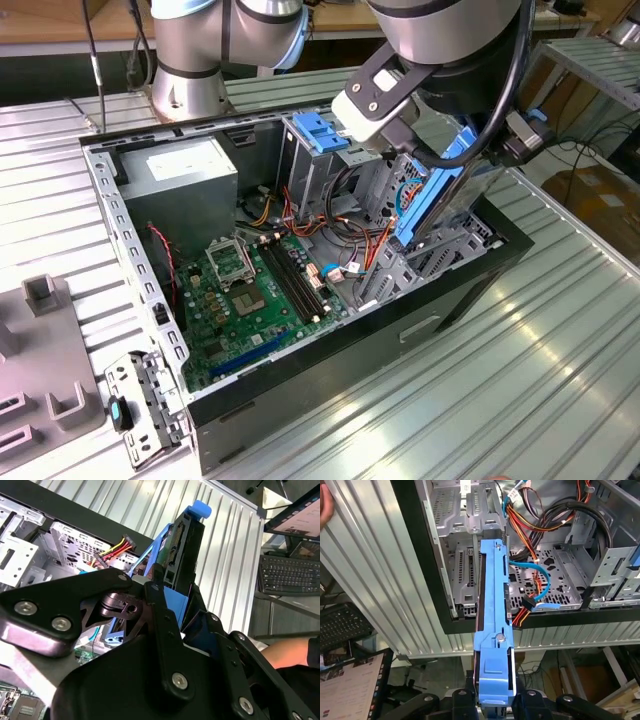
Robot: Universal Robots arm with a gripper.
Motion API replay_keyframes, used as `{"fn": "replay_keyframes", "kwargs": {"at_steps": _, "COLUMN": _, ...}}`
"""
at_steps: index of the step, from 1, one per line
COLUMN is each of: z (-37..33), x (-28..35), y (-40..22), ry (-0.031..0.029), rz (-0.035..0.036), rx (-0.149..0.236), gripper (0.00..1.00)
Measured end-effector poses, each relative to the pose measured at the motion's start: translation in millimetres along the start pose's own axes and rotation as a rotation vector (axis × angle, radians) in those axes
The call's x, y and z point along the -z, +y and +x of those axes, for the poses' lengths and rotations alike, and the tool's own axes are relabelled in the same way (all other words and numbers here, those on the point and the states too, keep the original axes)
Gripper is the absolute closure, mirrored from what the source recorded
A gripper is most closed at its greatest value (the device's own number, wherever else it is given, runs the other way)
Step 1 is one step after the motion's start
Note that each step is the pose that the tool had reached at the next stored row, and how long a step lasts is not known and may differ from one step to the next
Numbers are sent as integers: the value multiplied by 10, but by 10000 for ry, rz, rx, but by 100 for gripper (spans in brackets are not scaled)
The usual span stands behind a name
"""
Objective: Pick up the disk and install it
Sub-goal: 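Insert the disk into the insertion slot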
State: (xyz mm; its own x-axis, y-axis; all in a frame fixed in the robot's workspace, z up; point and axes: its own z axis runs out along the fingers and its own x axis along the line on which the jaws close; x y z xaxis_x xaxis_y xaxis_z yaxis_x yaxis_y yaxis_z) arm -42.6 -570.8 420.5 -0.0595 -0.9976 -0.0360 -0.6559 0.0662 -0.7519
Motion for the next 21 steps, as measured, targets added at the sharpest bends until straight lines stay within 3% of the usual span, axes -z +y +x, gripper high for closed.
{"fn": "replay_keyframes", "kwargs": {"at_steps": 10, "z": 3, "x": -20, "y": 54, "ry": 25, "rz": 8, "rx": 1, "gripper": 64}}
{"fn": "replay_keyframes", "kwargs": {"at_steps": 21, "z": -34, "x": -83, "y": 130, "ry": 99, "rz": 19, "rx": 83, "gripper": 64}}
